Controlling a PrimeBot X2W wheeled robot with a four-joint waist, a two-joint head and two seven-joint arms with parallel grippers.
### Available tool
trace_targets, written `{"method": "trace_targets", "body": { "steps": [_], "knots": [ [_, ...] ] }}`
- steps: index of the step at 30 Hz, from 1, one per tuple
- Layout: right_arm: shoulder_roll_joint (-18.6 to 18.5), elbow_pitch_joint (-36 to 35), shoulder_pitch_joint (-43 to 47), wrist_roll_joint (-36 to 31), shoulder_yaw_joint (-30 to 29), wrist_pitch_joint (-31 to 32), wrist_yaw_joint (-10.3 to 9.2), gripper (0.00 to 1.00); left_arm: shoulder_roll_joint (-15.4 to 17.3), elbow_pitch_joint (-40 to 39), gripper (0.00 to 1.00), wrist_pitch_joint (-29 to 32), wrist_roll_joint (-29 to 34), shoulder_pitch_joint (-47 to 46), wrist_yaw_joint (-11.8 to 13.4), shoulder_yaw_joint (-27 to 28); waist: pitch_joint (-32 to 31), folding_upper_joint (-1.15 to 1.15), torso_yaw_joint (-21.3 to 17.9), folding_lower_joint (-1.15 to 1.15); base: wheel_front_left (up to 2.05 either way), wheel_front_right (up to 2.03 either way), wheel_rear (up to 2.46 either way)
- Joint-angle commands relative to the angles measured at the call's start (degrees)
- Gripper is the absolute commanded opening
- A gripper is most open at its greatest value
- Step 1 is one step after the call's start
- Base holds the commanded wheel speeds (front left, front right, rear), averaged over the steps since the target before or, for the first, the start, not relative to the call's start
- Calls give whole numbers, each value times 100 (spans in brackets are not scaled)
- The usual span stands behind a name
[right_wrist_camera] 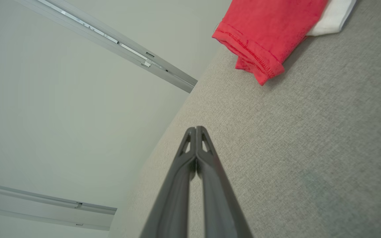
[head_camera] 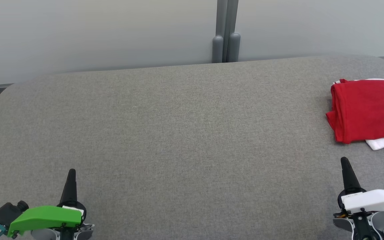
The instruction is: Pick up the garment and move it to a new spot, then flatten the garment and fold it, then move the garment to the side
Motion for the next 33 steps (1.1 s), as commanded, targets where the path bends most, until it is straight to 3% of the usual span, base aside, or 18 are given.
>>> {"method": "trace_targets", "body": {
  "steps": [1,33],
  "knots": [
    [-43,-28,-141,219,17,54,4,0,-15,-84,0,48,-139,-152,-28,53,-2,0,-1,0,0,0,0],
    [-63,65,-327,2203,145,506,4,0,-190,-162,0,468,-1543,-303,-122,293,-38,0,-21,0,0,0,0]
  ]
}}
